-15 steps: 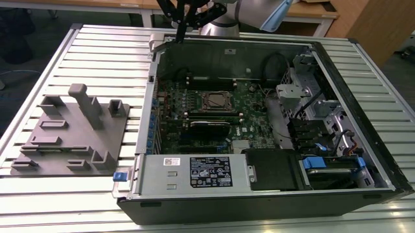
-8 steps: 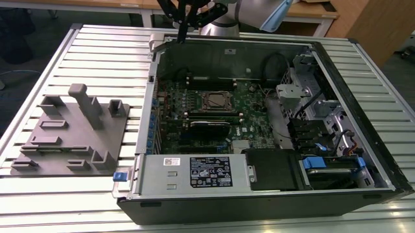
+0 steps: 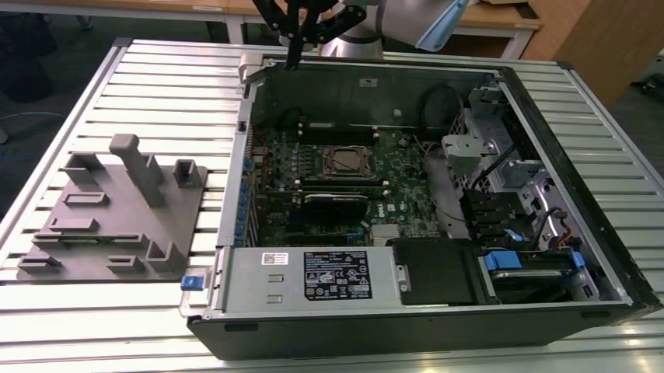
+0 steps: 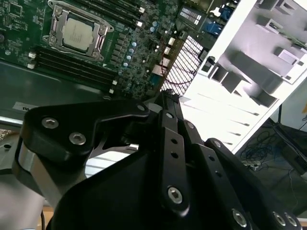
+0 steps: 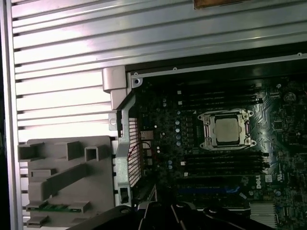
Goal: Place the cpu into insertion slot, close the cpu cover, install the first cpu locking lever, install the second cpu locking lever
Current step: 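Install the second cpu locking lever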
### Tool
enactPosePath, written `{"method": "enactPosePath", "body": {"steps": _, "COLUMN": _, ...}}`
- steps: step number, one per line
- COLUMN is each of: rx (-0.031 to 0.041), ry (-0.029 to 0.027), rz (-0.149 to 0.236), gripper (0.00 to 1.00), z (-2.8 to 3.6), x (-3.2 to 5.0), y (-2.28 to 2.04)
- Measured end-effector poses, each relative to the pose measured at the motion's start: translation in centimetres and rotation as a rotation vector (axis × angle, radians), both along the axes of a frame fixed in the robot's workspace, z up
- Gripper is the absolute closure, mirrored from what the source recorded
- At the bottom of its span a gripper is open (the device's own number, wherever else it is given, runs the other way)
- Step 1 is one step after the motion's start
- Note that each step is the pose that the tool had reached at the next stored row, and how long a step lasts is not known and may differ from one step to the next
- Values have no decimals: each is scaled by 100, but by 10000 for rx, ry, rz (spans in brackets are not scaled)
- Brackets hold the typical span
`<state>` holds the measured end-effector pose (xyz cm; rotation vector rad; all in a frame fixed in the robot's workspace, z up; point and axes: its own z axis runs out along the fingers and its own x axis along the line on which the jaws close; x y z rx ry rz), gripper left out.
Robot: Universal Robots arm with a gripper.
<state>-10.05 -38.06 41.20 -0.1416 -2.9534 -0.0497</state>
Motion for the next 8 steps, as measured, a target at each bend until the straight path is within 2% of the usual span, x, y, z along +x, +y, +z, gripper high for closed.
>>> {"method": "enactPosePath", "body": {"steps": 1, "rx": 34, "ry": -55, "rz": 19, "gripper": 89, "z": -1, "x": 0, "y": 0}}
{"method": "enactPosePath", "body": {"steps": 4, "rx": 50, "ry": -91, "rz": 34, "gripper": 89, "z": -1, "x": 1, "y": 0}}
{"method": "enactPosePath", "body": {"steps": 6, "rx": 120, "ry": -187, "rz": 90, "gripper": 89, "z": -2, "x": 0, "y": -2}}
{"method": "enactPosePath", "body": {"steps": 8, "rx": 135, "ry": -200, "rz": 96, "gripper": 89, "z": -2, "x": 1, "y": -2}}
